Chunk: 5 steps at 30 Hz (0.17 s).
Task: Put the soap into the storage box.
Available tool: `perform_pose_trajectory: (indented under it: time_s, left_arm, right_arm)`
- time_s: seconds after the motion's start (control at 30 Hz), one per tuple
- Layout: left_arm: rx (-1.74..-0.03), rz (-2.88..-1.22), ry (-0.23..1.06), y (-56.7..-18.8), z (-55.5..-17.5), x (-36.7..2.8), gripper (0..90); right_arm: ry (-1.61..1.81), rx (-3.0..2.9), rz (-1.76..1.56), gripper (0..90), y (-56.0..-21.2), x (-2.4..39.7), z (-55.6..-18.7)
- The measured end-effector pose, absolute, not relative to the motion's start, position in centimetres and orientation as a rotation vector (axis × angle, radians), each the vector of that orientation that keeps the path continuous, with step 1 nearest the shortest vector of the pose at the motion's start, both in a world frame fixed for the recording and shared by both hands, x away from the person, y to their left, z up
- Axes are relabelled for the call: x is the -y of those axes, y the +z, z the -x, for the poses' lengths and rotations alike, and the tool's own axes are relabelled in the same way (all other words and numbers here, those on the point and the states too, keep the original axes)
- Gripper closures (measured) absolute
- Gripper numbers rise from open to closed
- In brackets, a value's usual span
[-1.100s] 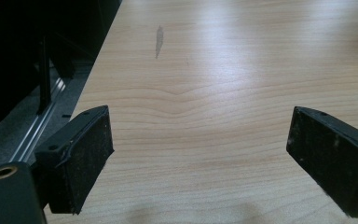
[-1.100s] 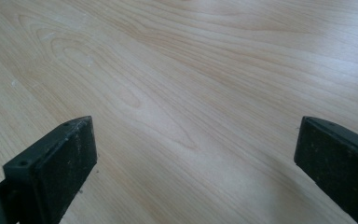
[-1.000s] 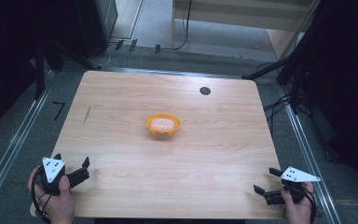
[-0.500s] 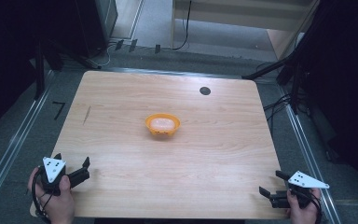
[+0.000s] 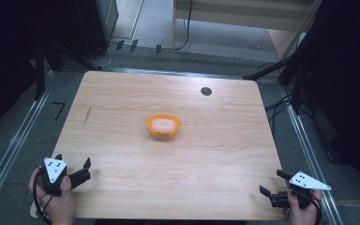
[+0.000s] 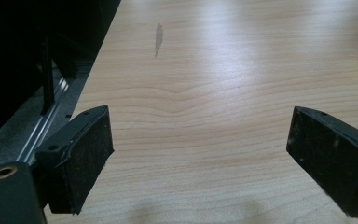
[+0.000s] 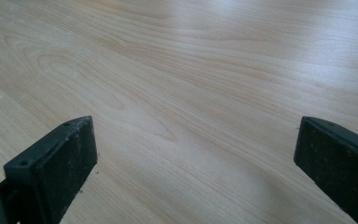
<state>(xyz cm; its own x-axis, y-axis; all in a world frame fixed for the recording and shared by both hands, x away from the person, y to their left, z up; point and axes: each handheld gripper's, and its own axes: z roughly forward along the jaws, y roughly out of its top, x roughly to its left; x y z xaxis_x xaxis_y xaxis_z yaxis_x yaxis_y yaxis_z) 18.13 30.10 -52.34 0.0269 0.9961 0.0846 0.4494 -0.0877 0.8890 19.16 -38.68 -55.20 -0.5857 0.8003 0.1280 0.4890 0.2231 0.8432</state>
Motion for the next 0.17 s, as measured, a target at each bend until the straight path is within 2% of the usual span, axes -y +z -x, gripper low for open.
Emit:
perform_pose_trajectory:
  time_s: [0.17]
  left_arm:
    - [-1.496,-1.629,1.014,-52.34,-18.17,-30.03,7.3]
  right_arm:
    - [1.289,-2.167,-1.198,0.2,-55.20,38.55,-19.14]
